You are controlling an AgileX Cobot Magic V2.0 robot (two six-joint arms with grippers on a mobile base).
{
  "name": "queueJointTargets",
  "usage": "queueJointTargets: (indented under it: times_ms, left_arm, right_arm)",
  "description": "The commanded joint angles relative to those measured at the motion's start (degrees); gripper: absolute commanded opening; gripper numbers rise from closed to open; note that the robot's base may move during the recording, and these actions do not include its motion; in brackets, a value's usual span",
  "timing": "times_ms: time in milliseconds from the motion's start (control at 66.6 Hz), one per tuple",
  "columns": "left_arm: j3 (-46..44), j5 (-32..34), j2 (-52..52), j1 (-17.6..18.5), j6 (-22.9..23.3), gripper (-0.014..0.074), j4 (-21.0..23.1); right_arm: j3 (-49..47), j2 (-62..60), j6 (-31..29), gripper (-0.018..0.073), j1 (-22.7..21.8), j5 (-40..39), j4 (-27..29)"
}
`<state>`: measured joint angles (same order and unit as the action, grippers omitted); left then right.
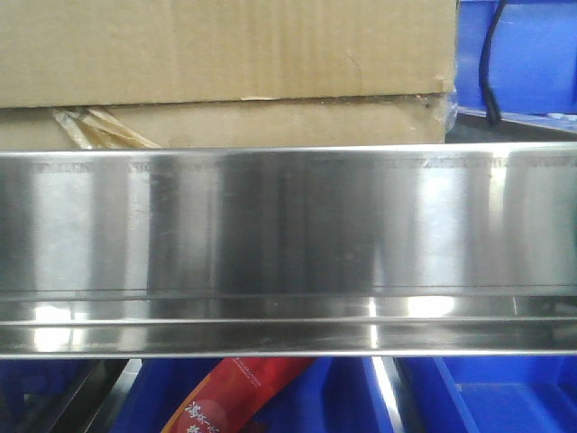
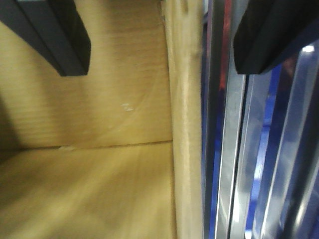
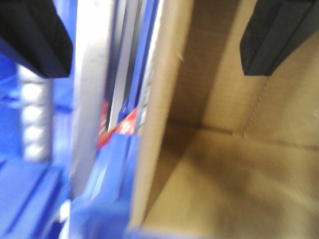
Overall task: Grab carton from right shelf to conveyor
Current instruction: 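Clamp the carton's opposite side walls with both grippers, then lift the carton with both grippers and pull it off the shelf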
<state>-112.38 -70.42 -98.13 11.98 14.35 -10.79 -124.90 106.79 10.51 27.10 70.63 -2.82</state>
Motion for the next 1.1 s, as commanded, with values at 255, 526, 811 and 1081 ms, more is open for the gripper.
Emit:
queueJointTargets:
  times_ms: [255,526,811,1081]
  left_arm:
    - [-0.24,0.46,-1.14,-0.35,-0.22,0.0414,0.1]
    - [-0.24,0.46,-1.14,-0.35,-0.22,-0.0021,0.2]
    - [-0.36,0.46,1.7,-0.24,-0.22,-0.0009,0.86]
    - [-0.36,0.46,10.99,0.56,-0.22,-0.0018,3.67]
  right_arm:
    - [-0.56,2.54,-0.04,0.0304,-0.18,-0.67,-0.05]
    - [-0.56,2.54,-0.04,-0.0059,-0.18,-0.67,-0.05]
    - [-0.56,-1.17,-0.04,-0.0069,-0.18,-0.67,-0.05]
    - [0.14,-10.95,-0.04,-0.0069,0.38,-0.67,-0.36]
